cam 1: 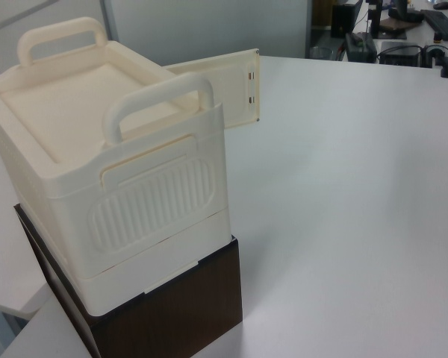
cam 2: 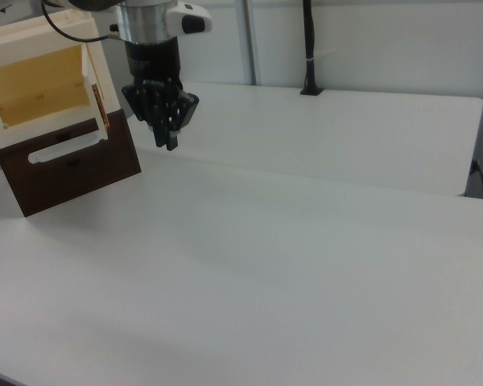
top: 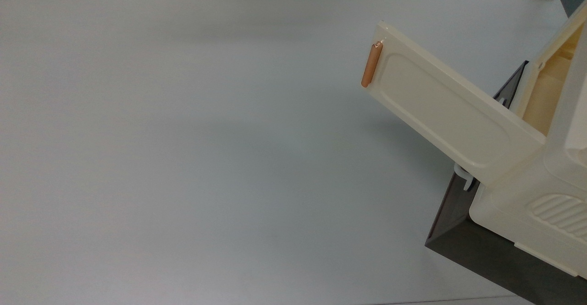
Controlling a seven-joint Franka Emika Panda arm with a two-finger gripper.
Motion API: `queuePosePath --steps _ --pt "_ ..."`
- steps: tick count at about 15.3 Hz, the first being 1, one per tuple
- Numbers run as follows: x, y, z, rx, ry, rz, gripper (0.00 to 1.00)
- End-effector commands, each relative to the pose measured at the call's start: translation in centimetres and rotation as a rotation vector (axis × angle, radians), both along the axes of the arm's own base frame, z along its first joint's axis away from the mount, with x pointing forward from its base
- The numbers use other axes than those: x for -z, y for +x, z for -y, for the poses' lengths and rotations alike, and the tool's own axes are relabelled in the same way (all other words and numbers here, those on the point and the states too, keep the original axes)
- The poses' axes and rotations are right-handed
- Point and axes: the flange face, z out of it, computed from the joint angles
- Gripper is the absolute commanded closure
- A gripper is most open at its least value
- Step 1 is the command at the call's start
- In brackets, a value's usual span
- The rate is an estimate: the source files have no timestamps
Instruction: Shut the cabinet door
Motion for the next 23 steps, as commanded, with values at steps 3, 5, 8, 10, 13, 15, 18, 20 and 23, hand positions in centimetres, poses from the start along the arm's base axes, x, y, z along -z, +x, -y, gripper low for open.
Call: queuePosePath --steps 3,5,8,10,13,15,18,20,23 --pt "0.5 1.1 -1.2 -0.169 0.036 0.041 0.78" --pt "0.5 1.4 -2.5 -0.290 0.039 0.051 0.77" --pt "0.5 1.9 -5.0 -0.518 0.039 0.067 0.76" --pt "0.5 2.2 -7.1 -0.543 0.042 0.071 0.76" --pt "0.5 3.2 -8.7 -0.564 0.065 0.124 0.77" --pt "0.1 3.7 -10.2 -0.588 0.064 0.172 0.77" --pt "0.4 5.0 -12.8 -0.606 0.055 0.217 0.78" --pt "0.5 5.9 -14.9 -0.579 0.048 0.256 0.82" --pt "0.6 7.3 -18.1 -0.520 0.037 0.337 0.91"
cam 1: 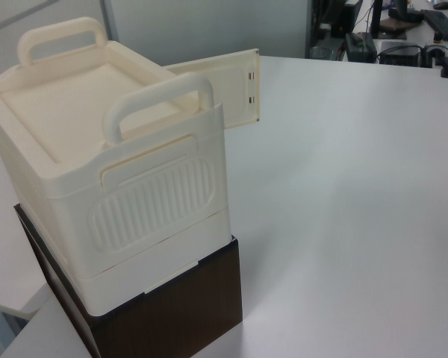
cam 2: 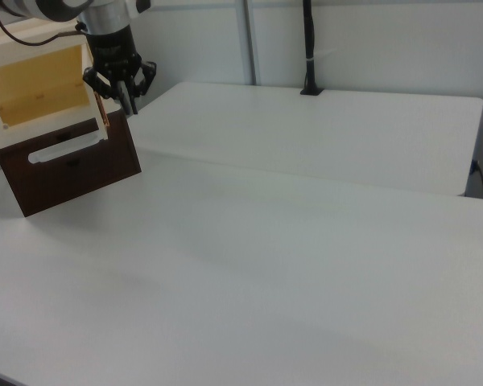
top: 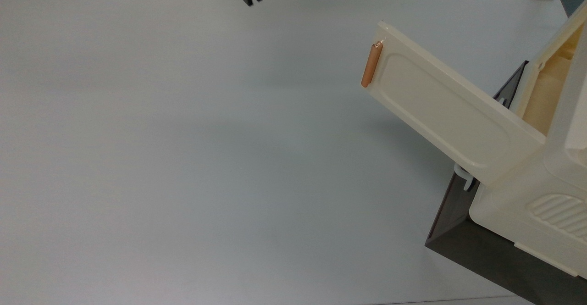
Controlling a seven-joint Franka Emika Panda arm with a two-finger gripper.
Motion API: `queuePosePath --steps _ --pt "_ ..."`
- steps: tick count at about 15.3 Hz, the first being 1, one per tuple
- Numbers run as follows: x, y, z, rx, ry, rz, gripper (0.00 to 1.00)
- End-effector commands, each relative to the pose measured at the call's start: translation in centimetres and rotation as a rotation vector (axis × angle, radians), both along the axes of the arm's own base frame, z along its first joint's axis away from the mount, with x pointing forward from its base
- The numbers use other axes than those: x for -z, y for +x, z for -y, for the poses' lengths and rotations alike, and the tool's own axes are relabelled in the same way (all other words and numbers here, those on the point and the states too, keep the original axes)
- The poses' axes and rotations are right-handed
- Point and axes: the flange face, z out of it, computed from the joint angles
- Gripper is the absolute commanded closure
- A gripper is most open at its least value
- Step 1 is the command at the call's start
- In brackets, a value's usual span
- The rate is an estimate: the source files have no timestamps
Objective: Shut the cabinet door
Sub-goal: 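Move the gripper toward the outer edge of the open cream door, then push the door edge with the gripper, swinging it shut against the cabinet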
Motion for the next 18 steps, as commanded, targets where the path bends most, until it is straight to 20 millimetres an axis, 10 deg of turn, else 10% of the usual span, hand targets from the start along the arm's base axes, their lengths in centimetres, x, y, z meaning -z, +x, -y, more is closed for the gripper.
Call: queuePosePath --steps 1,18 --pt "-0.1 1.5 -4.0 0.090 0.048 0.087 0.93" --pt "0.2 3.0 -20.1 0.293 0.253 0.271 0.97"
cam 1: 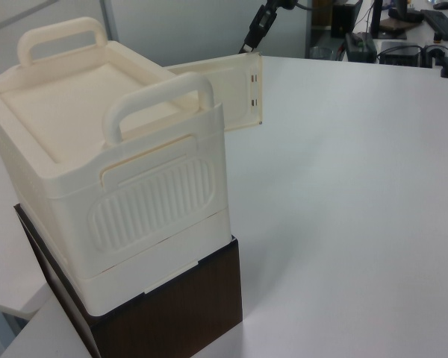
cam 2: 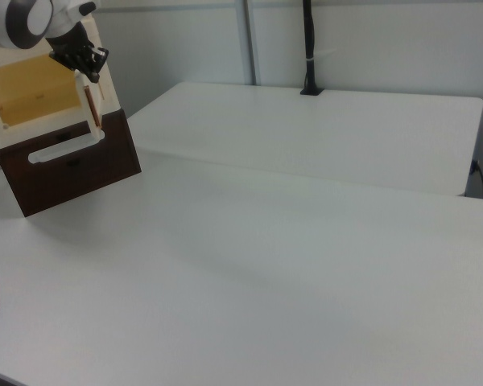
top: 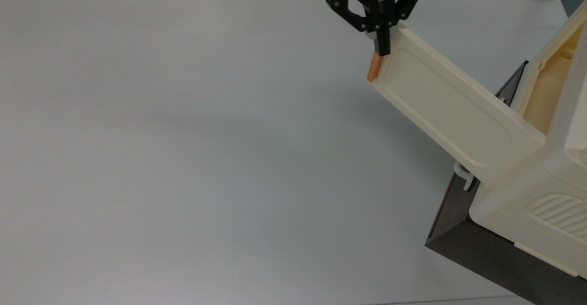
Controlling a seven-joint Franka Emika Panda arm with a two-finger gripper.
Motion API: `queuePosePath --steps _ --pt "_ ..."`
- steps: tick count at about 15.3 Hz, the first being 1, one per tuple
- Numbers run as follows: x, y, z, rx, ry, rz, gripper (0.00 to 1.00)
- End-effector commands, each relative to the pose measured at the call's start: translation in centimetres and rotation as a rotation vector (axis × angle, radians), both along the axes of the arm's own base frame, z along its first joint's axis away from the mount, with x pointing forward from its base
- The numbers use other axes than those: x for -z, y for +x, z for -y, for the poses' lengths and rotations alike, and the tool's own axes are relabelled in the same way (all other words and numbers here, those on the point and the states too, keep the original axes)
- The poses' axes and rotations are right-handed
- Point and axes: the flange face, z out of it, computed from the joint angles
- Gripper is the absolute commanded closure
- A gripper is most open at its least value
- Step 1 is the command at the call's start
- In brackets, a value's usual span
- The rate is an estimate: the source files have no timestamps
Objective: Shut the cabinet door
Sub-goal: 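Push the door edge with the gripper, swinging it shut against the cabinet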
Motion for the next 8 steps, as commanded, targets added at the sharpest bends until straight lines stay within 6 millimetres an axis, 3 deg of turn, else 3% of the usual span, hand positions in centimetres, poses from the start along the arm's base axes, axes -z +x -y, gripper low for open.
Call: queuePosePath --steps 1,3,8 --pt "-0.8 -1.0 -3.8 -0.025 0.034 0.018 0.97" --pt "-0.6 -2.2 -6.8 -0.072 0.035 0.011 0.97" --pt "3.1 -3.6 -13.5 -0.167 0.002 -0.032 0.96"
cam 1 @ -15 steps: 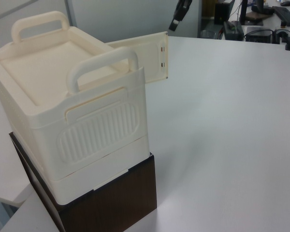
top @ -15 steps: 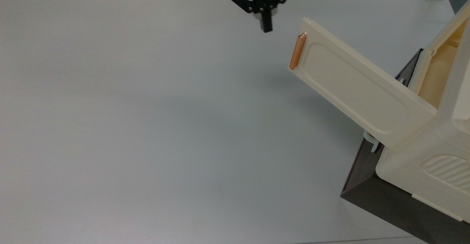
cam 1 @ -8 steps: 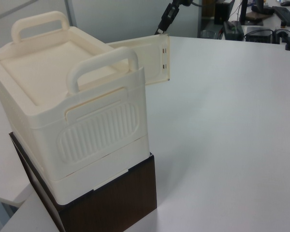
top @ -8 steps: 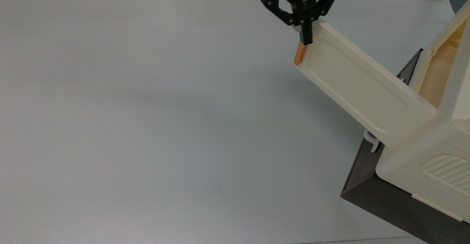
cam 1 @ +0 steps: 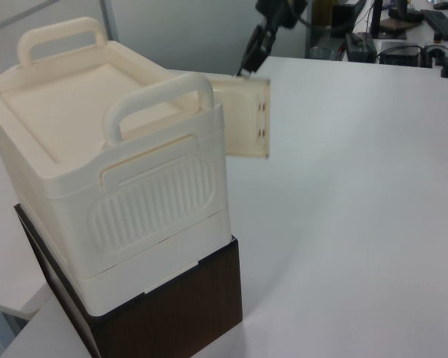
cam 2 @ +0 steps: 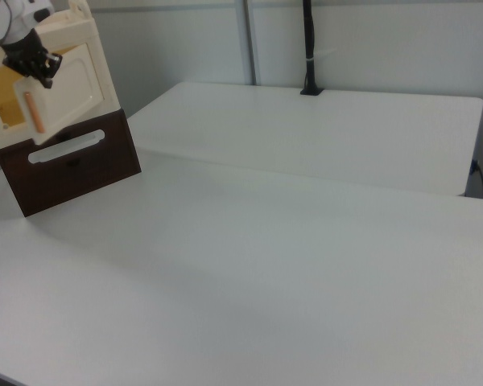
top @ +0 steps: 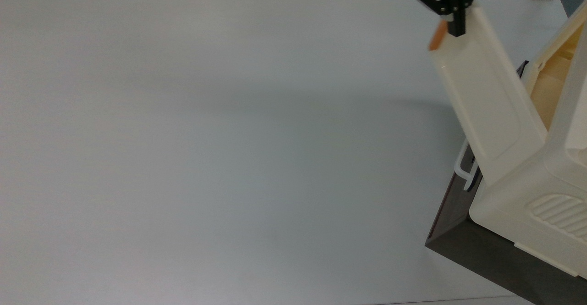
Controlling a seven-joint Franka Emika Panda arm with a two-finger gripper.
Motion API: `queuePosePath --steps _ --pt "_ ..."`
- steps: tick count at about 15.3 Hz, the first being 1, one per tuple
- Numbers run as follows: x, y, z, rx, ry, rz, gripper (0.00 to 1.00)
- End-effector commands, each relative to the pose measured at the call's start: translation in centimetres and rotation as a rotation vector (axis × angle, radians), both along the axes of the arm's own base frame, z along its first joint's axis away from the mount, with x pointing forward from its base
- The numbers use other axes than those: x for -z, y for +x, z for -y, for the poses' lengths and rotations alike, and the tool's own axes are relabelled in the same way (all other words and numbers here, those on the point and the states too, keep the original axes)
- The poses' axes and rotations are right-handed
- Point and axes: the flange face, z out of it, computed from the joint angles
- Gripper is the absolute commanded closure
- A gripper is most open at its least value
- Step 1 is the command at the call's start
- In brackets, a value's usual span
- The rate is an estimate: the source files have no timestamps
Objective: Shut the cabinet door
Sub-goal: 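Push the door edge with the gripper, swinging it shut against the cabinet, then lift the gripper away from the closed door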
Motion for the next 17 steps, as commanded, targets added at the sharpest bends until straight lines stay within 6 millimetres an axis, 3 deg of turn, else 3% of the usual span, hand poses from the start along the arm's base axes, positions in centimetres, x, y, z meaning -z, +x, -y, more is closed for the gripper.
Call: queuePosePath --steps 1,9,13,17 --pt "2.9 -0.5 -4.7 -0.048 -0.010 -0.023 0.96" --pt "2.4 -2.6 -9.7 -0.129 0.026 0.059 0.91" --pt "5.1 -2.9 -11.9 -0.161 -0.004 0.037 0.86" --pt "2.7 -4.2 -11.2 -0.167 0.008 0.039 0.85"
